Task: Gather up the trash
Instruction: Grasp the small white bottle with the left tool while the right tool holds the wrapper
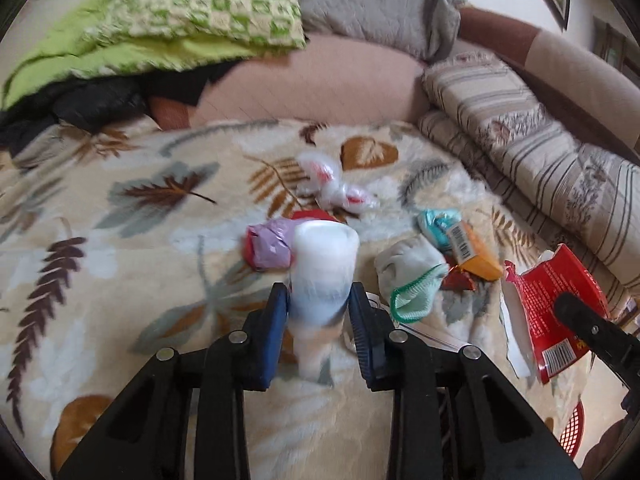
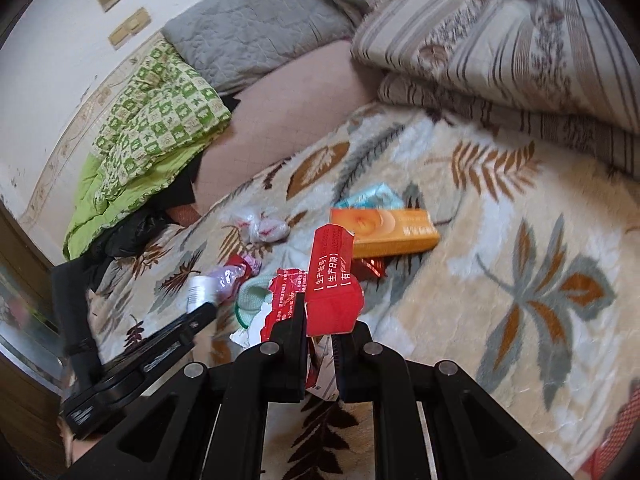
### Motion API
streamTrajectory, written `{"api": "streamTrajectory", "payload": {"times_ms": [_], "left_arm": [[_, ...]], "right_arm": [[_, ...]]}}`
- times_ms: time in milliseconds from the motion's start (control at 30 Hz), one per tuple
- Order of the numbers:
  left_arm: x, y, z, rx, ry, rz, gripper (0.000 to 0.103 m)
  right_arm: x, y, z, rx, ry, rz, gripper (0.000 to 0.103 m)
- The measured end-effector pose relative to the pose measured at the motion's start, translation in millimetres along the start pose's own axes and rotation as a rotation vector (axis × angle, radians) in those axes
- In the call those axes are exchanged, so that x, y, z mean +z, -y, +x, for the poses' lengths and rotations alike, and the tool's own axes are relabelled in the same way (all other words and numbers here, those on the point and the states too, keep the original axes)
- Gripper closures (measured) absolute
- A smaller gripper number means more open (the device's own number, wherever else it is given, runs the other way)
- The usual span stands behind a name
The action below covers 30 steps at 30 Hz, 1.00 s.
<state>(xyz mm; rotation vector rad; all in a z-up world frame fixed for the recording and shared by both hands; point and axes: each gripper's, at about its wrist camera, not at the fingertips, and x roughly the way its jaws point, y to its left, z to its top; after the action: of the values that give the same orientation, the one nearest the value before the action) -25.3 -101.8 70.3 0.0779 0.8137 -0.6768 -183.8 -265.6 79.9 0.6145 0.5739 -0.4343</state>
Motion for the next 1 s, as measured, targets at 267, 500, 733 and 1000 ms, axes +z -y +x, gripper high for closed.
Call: {"api": "streamTrajectory", "payload": {"times_ms": [267, 500, 733, 1000], "left_arm": [[-21, 0, -42, -0.004, 0.037, -0.003, 0.073], [-28, 5, -33, 0.039, 0.049, 0.057, 0.073], [-20, 8, -17, 0.051, 0.04, 0.066, 0.073], [-17, 15, -7, 0.074, 0.033, 0.091, 0.073]], "right_arm": [[-13, -31, -39, -0.032, 0.095, -0.098, 0.092], [-21, -23, -33, -0.026, 0.064, -0.095, 0.092], [-15, -9, -18, -0.043, 0.032, -0.137, 0.092], [-11, -12, -9, -0.037, 0.027, -0.188, 0.092]]}}
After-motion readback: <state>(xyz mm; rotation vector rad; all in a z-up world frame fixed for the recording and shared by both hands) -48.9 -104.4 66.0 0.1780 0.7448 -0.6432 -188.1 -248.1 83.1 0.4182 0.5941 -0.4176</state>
